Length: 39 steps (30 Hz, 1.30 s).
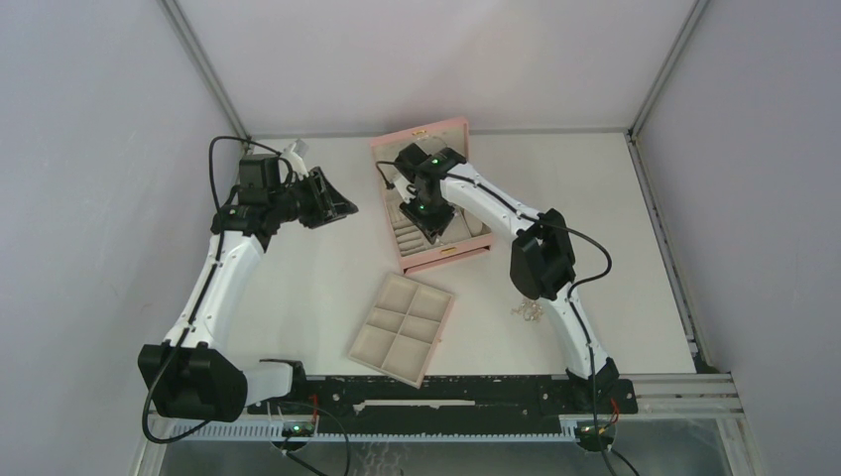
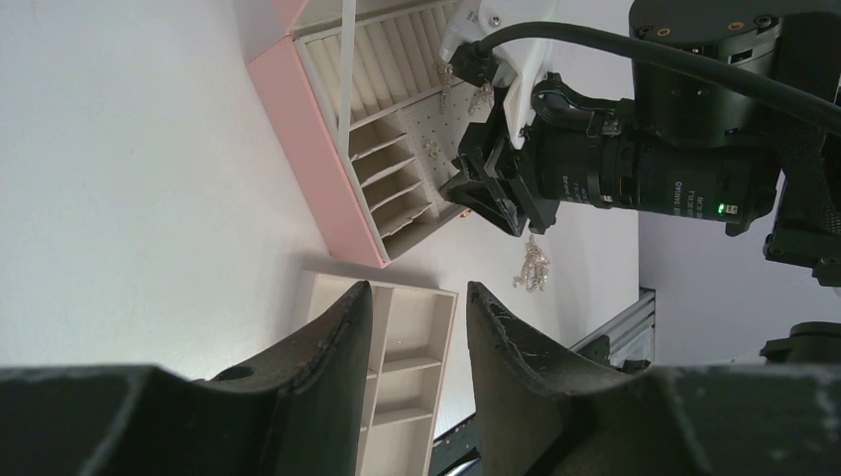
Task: Organize the mixed jewelry
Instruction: Place the jewelry in the jewelry box.
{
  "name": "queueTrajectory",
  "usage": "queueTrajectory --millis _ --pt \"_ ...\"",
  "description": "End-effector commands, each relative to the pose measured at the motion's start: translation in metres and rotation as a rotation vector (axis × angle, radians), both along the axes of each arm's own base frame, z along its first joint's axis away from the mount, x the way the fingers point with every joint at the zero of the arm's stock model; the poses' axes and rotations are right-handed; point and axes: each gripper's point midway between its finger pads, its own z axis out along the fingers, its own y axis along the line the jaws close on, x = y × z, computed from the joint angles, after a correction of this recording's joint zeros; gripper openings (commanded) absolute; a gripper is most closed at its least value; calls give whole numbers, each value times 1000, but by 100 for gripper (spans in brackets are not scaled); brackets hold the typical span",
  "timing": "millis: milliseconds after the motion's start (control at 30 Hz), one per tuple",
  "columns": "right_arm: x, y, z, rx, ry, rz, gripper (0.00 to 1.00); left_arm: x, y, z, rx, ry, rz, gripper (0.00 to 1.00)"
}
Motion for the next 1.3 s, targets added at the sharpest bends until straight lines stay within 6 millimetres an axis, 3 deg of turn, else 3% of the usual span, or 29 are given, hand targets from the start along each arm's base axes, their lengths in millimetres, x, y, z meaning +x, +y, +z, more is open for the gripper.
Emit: queueTrajectory --millis 0,200,367,433,500,600,767,967,1267 --pt "12 16 43 98 -119 -27 41 -3 -3 2 -6 -22 -32 45" --pt "13 18 65 225 -149 -79 42 -3 -2 4 -6 -26 -31 45" --pt "15 6 82 306 -225 -169 41 -3 -3 5 -7 -25 -32 45" --pt "13 -1 83 329 -252 -224 35 -2 -3 6 -9 -26 -34 45" --pt "12 -2 84 367 -272 -261 20 -2 -3 6 -9 -24 -34 45" --pt "11 -1 80 410 -273 -300 7 -1 -4 5 -10 -22 -37 45" --pt "12 8 67 429 -221 -314 2 -1 -3 3 -9 -17 -35 45" --pt "15 13 52 403 -185 -307 0 -3 -3 2 -5 -15 -31 45" --pt "11 5 32 334 -148 -312 0 -2 -2 1 -2 -12 -31 45"
